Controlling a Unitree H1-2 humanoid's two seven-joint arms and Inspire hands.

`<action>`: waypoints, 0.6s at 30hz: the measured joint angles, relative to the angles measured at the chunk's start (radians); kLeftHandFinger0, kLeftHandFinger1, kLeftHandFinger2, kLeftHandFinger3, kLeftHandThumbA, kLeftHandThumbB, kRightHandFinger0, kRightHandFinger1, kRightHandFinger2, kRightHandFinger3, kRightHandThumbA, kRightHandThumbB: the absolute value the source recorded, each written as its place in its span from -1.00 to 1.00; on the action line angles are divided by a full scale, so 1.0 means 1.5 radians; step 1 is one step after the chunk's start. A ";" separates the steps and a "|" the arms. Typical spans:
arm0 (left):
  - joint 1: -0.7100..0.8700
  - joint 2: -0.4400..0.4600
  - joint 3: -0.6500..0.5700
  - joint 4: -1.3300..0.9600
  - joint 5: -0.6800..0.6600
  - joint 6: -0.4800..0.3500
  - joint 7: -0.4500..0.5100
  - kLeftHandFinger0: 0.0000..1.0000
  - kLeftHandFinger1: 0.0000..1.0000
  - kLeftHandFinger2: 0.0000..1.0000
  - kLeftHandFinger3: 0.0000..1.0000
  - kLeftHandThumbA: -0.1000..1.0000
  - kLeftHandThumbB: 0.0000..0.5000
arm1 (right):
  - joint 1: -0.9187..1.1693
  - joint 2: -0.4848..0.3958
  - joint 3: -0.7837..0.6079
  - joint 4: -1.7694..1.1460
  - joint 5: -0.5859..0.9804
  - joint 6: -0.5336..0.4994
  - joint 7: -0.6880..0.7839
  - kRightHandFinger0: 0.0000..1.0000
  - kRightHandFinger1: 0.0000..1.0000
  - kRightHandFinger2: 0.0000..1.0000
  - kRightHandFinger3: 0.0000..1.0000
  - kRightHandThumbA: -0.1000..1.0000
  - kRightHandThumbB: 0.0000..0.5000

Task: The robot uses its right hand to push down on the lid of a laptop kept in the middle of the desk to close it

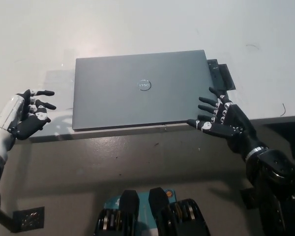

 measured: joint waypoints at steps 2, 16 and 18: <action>0.000 0.000 0.000 0.000 0.000 0.000 0.000 -0.32 -0.19 0.06 0.38 -0.99 -0.97 | 0.000 0.000 -0.001 -0.001 0.000 0.001 0.000 0.86 0.73 0.68 1.00 1.00 0.27; 0.004 0.000 0.001 0.001 0.000 -0.001 0.000 -0.33 -0.19 0.07 0.39 -0.94 -0.94 | 0.036 -0.035 -0.015 -0.218 0.069 0.009 -0.015 0.94 0.74 0.71 1.00 1.00 0.15; 0.005 0.000 0.001 0.001 0.000 -0.001 0.000 -0.35 -0.21 0.06 0.39 -0.94 -0.95 | 0.058 -0.057 -0.016 -0.259 0.097 0.010 -0.031 1.00 0.77 0.73 1.00 1.00 0.23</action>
